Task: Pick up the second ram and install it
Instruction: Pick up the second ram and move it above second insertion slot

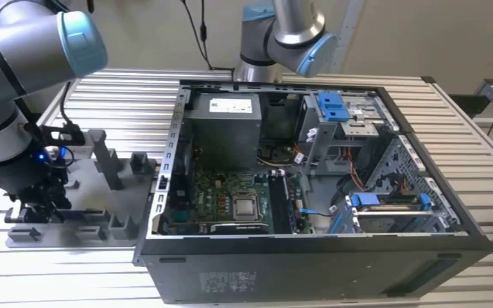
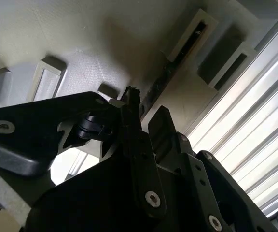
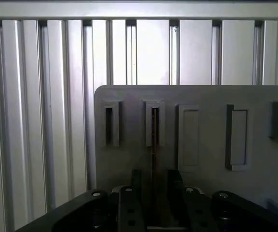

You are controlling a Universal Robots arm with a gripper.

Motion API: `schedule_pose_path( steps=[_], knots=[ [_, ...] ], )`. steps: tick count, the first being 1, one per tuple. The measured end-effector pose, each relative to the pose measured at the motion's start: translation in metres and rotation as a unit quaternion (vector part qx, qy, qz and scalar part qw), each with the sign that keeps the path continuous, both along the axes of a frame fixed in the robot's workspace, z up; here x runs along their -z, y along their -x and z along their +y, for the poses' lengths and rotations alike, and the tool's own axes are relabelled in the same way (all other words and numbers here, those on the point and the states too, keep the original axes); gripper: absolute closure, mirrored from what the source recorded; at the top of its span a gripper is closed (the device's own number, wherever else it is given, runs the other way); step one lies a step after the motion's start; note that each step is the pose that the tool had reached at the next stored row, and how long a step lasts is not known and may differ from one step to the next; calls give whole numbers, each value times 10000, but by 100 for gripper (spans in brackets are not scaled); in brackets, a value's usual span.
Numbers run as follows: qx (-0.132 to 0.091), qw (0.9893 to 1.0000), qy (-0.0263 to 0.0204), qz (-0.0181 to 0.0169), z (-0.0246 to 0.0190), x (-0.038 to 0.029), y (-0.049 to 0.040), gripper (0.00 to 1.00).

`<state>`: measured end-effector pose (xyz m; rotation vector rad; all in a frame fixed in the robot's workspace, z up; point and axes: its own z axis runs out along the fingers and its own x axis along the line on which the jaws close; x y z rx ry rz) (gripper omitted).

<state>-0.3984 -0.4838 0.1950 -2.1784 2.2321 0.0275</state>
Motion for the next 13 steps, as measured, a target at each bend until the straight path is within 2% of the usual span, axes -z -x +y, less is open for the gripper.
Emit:
schedule_pose_path(
  steps=[2,4,5,6,13],
  knots=[
    [-4,10000,0,0,0,0,0,66],
    [-8,10000,0,0,0,0,0,79],
    [-10,10000,0,0,0,0,0,79],
    [-13,10000,0,0,0,0,0,85],
    [-46,10000,0,0,0,0,0,86]
  ],
)
